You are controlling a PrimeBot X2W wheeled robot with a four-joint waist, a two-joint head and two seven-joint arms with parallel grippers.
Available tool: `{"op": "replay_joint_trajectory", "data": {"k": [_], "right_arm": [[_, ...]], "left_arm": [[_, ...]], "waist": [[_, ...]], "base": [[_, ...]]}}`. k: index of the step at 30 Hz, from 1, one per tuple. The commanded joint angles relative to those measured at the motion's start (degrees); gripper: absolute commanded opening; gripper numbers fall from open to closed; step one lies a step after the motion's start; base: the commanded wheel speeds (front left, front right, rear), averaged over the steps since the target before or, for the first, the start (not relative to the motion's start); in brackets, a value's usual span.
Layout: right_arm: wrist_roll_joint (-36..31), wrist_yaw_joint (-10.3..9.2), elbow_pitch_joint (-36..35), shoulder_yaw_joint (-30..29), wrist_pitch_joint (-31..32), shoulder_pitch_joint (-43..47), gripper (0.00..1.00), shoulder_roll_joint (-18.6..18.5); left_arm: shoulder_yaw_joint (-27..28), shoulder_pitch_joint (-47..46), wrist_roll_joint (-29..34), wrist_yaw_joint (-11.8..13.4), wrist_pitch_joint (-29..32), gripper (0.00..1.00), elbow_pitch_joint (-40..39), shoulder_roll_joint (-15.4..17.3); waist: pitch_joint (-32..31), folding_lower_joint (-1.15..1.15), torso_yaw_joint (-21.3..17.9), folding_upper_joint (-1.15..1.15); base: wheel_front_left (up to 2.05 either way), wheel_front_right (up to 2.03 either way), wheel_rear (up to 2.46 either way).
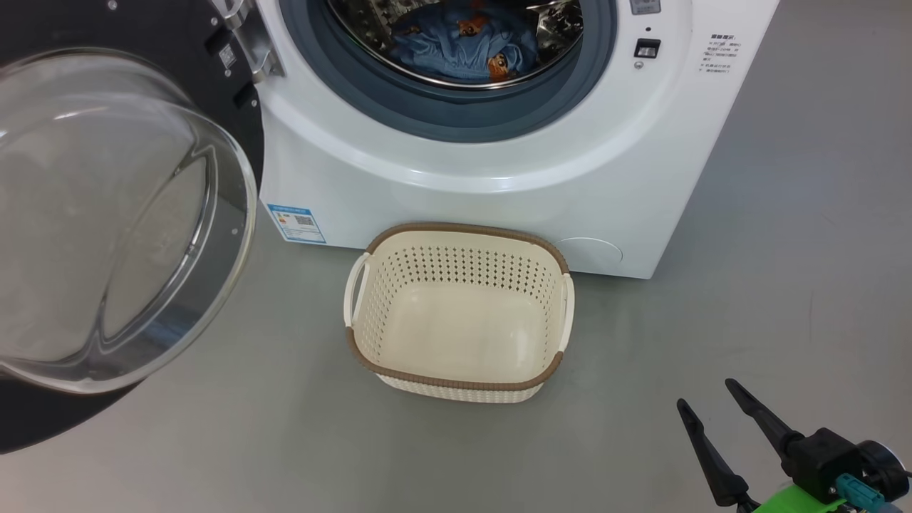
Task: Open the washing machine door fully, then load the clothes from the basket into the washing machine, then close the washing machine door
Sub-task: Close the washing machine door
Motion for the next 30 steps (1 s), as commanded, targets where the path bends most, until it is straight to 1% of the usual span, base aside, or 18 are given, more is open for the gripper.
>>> {"op": "replay_joint_trajectory", "data": {"k": [1,8,13,30], "right_arm": [[-0.3,0.08,-1.0,1.5,-0.3,-1.4,1.00,-0.9],[-0.3,0.08,-0.9,1.3,-0.3,-1.5,1.00,-0.5],[-0.5,0.08,-0.8,1.3,-0.3,-1.5,1.00,0.1],[-0.5,0.08,-0.5,1.5,-0.3,-2.1,1.00,2.1]], "left_arm": [[-0.5,-0.1,-0.4,-0.4,1.7,0.00,-1.1,1.3],[-1.0,1.1,-0.7,-0.5,4.6,0.00,-2.5,1.0],[-1.8,2.1,-0.7,0.0,7.3,0.00,-4.2,0.3],[-1.5,5.6,-1.2,3.5,10.1,0.00,-11.5,-1.0]], "waist": [[-0.1,0.00,0.1,0.00],[-0.3,0.00,0.3,0.00],[-0.4,0.00,0.7,0.00],[-0.7,0.00,1.2,0.00]], "base": [[0.00,0.00,0.00],[0.00,0.00,0.00],[0.00,0.00,0.00],[0.00,0.00,0.00]]}}
